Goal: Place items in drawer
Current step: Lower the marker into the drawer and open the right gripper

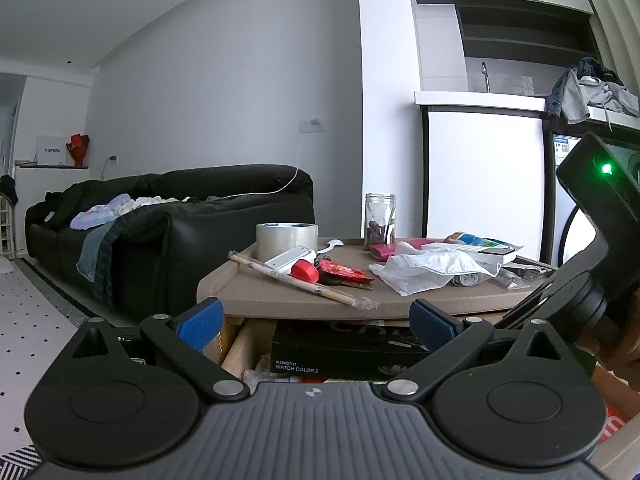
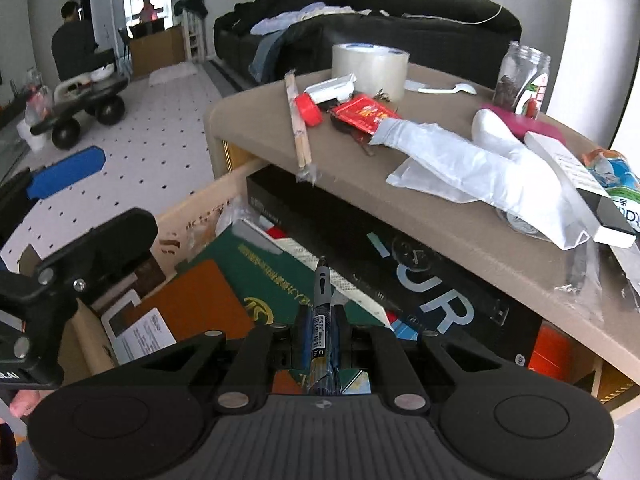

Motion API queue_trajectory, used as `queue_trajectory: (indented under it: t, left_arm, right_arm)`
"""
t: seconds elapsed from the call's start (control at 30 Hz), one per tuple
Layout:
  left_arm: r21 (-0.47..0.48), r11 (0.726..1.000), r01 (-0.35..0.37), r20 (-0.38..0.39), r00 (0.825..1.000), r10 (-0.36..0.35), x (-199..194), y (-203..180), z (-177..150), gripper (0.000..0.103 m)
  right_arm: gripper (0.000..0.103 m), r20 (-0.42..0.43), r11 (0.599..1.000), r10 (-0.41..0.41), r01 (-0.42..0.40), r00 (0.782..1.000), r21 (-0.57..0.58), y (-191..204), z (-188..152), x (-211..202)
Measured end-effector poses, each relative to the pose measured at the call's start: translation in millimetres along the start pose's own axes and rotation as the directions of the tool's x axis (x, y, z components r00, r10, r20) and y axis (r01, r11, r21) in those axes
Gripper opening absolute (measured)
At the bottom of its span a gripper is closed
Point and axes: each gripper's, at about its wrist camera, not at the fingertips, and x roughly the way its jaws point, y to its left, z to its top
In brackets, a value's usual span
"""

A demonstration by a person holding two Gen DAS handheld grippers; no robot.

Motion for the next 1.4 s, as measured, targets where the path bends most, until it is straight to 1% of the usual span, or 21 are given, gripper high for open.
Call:
queue_trajectory:
  t: [0.07,0.33,0.5,0.63,0.77,0.97,1.1,1.4]
  left_arm:
    - [0.002,1.0,0.0,0.003,1.0,0.0,0,0,0,0.102]
    - [0.005,1.0,0.002,0.003,1.0,-0.002,-1,0,-1,0.102]
    - [0.003,1.0,0.005,0.003,1.0,-0.005,0,0,-1,0.102]
    - [0.002,1.0,0.005,0.004,1.0,-0.005,0,0,-1,0.102]
    - [0.003,1.0,0.007,0.003,1.0,-0.007,0,0,-1,0.102]
    - [0.002,1.0,0.005,0.005,1.0,-0.005,-1,0,-2,0.102]
    - [0.005,1.0,0.004,0.006,1.0,-0.004,-1,-1,-2,0.102]
    - [0.002,1.0,0.01,0.005,1.0,-0.01,-1,0,-1,0.102]
  right_arm:
    - [0.011,-0.016,1.0,-0.003,0.003,1.0,-0.001,1,-1,1]
    - [0.011,-0.062,0.999,0.027,-0.026,0.998,0.018,-7,-1,10]
    - [0.011,-0.098,1.0,0.015,-0.015,0.995,-0.002,-3,2,18]
    - [0.011,-0.107,1.0,0.017,-0.017,0.994,0.0,-4,1,18]
    - [0.011,-0.137,1.0,0.016,-0.016,0.99,-0.004,-4,0,22]
    - [0.011,-0.148,0.999,0.003,-0.008,0.989,-0.032,2,1,26]
    - [0.011,-0.167,1.0,0.004,-0.008,0.986,-0.022,0,0,29]
    - [0.011,-0.18,1.0,0.002,-0.006,0.984,-0.02,0,0,31]
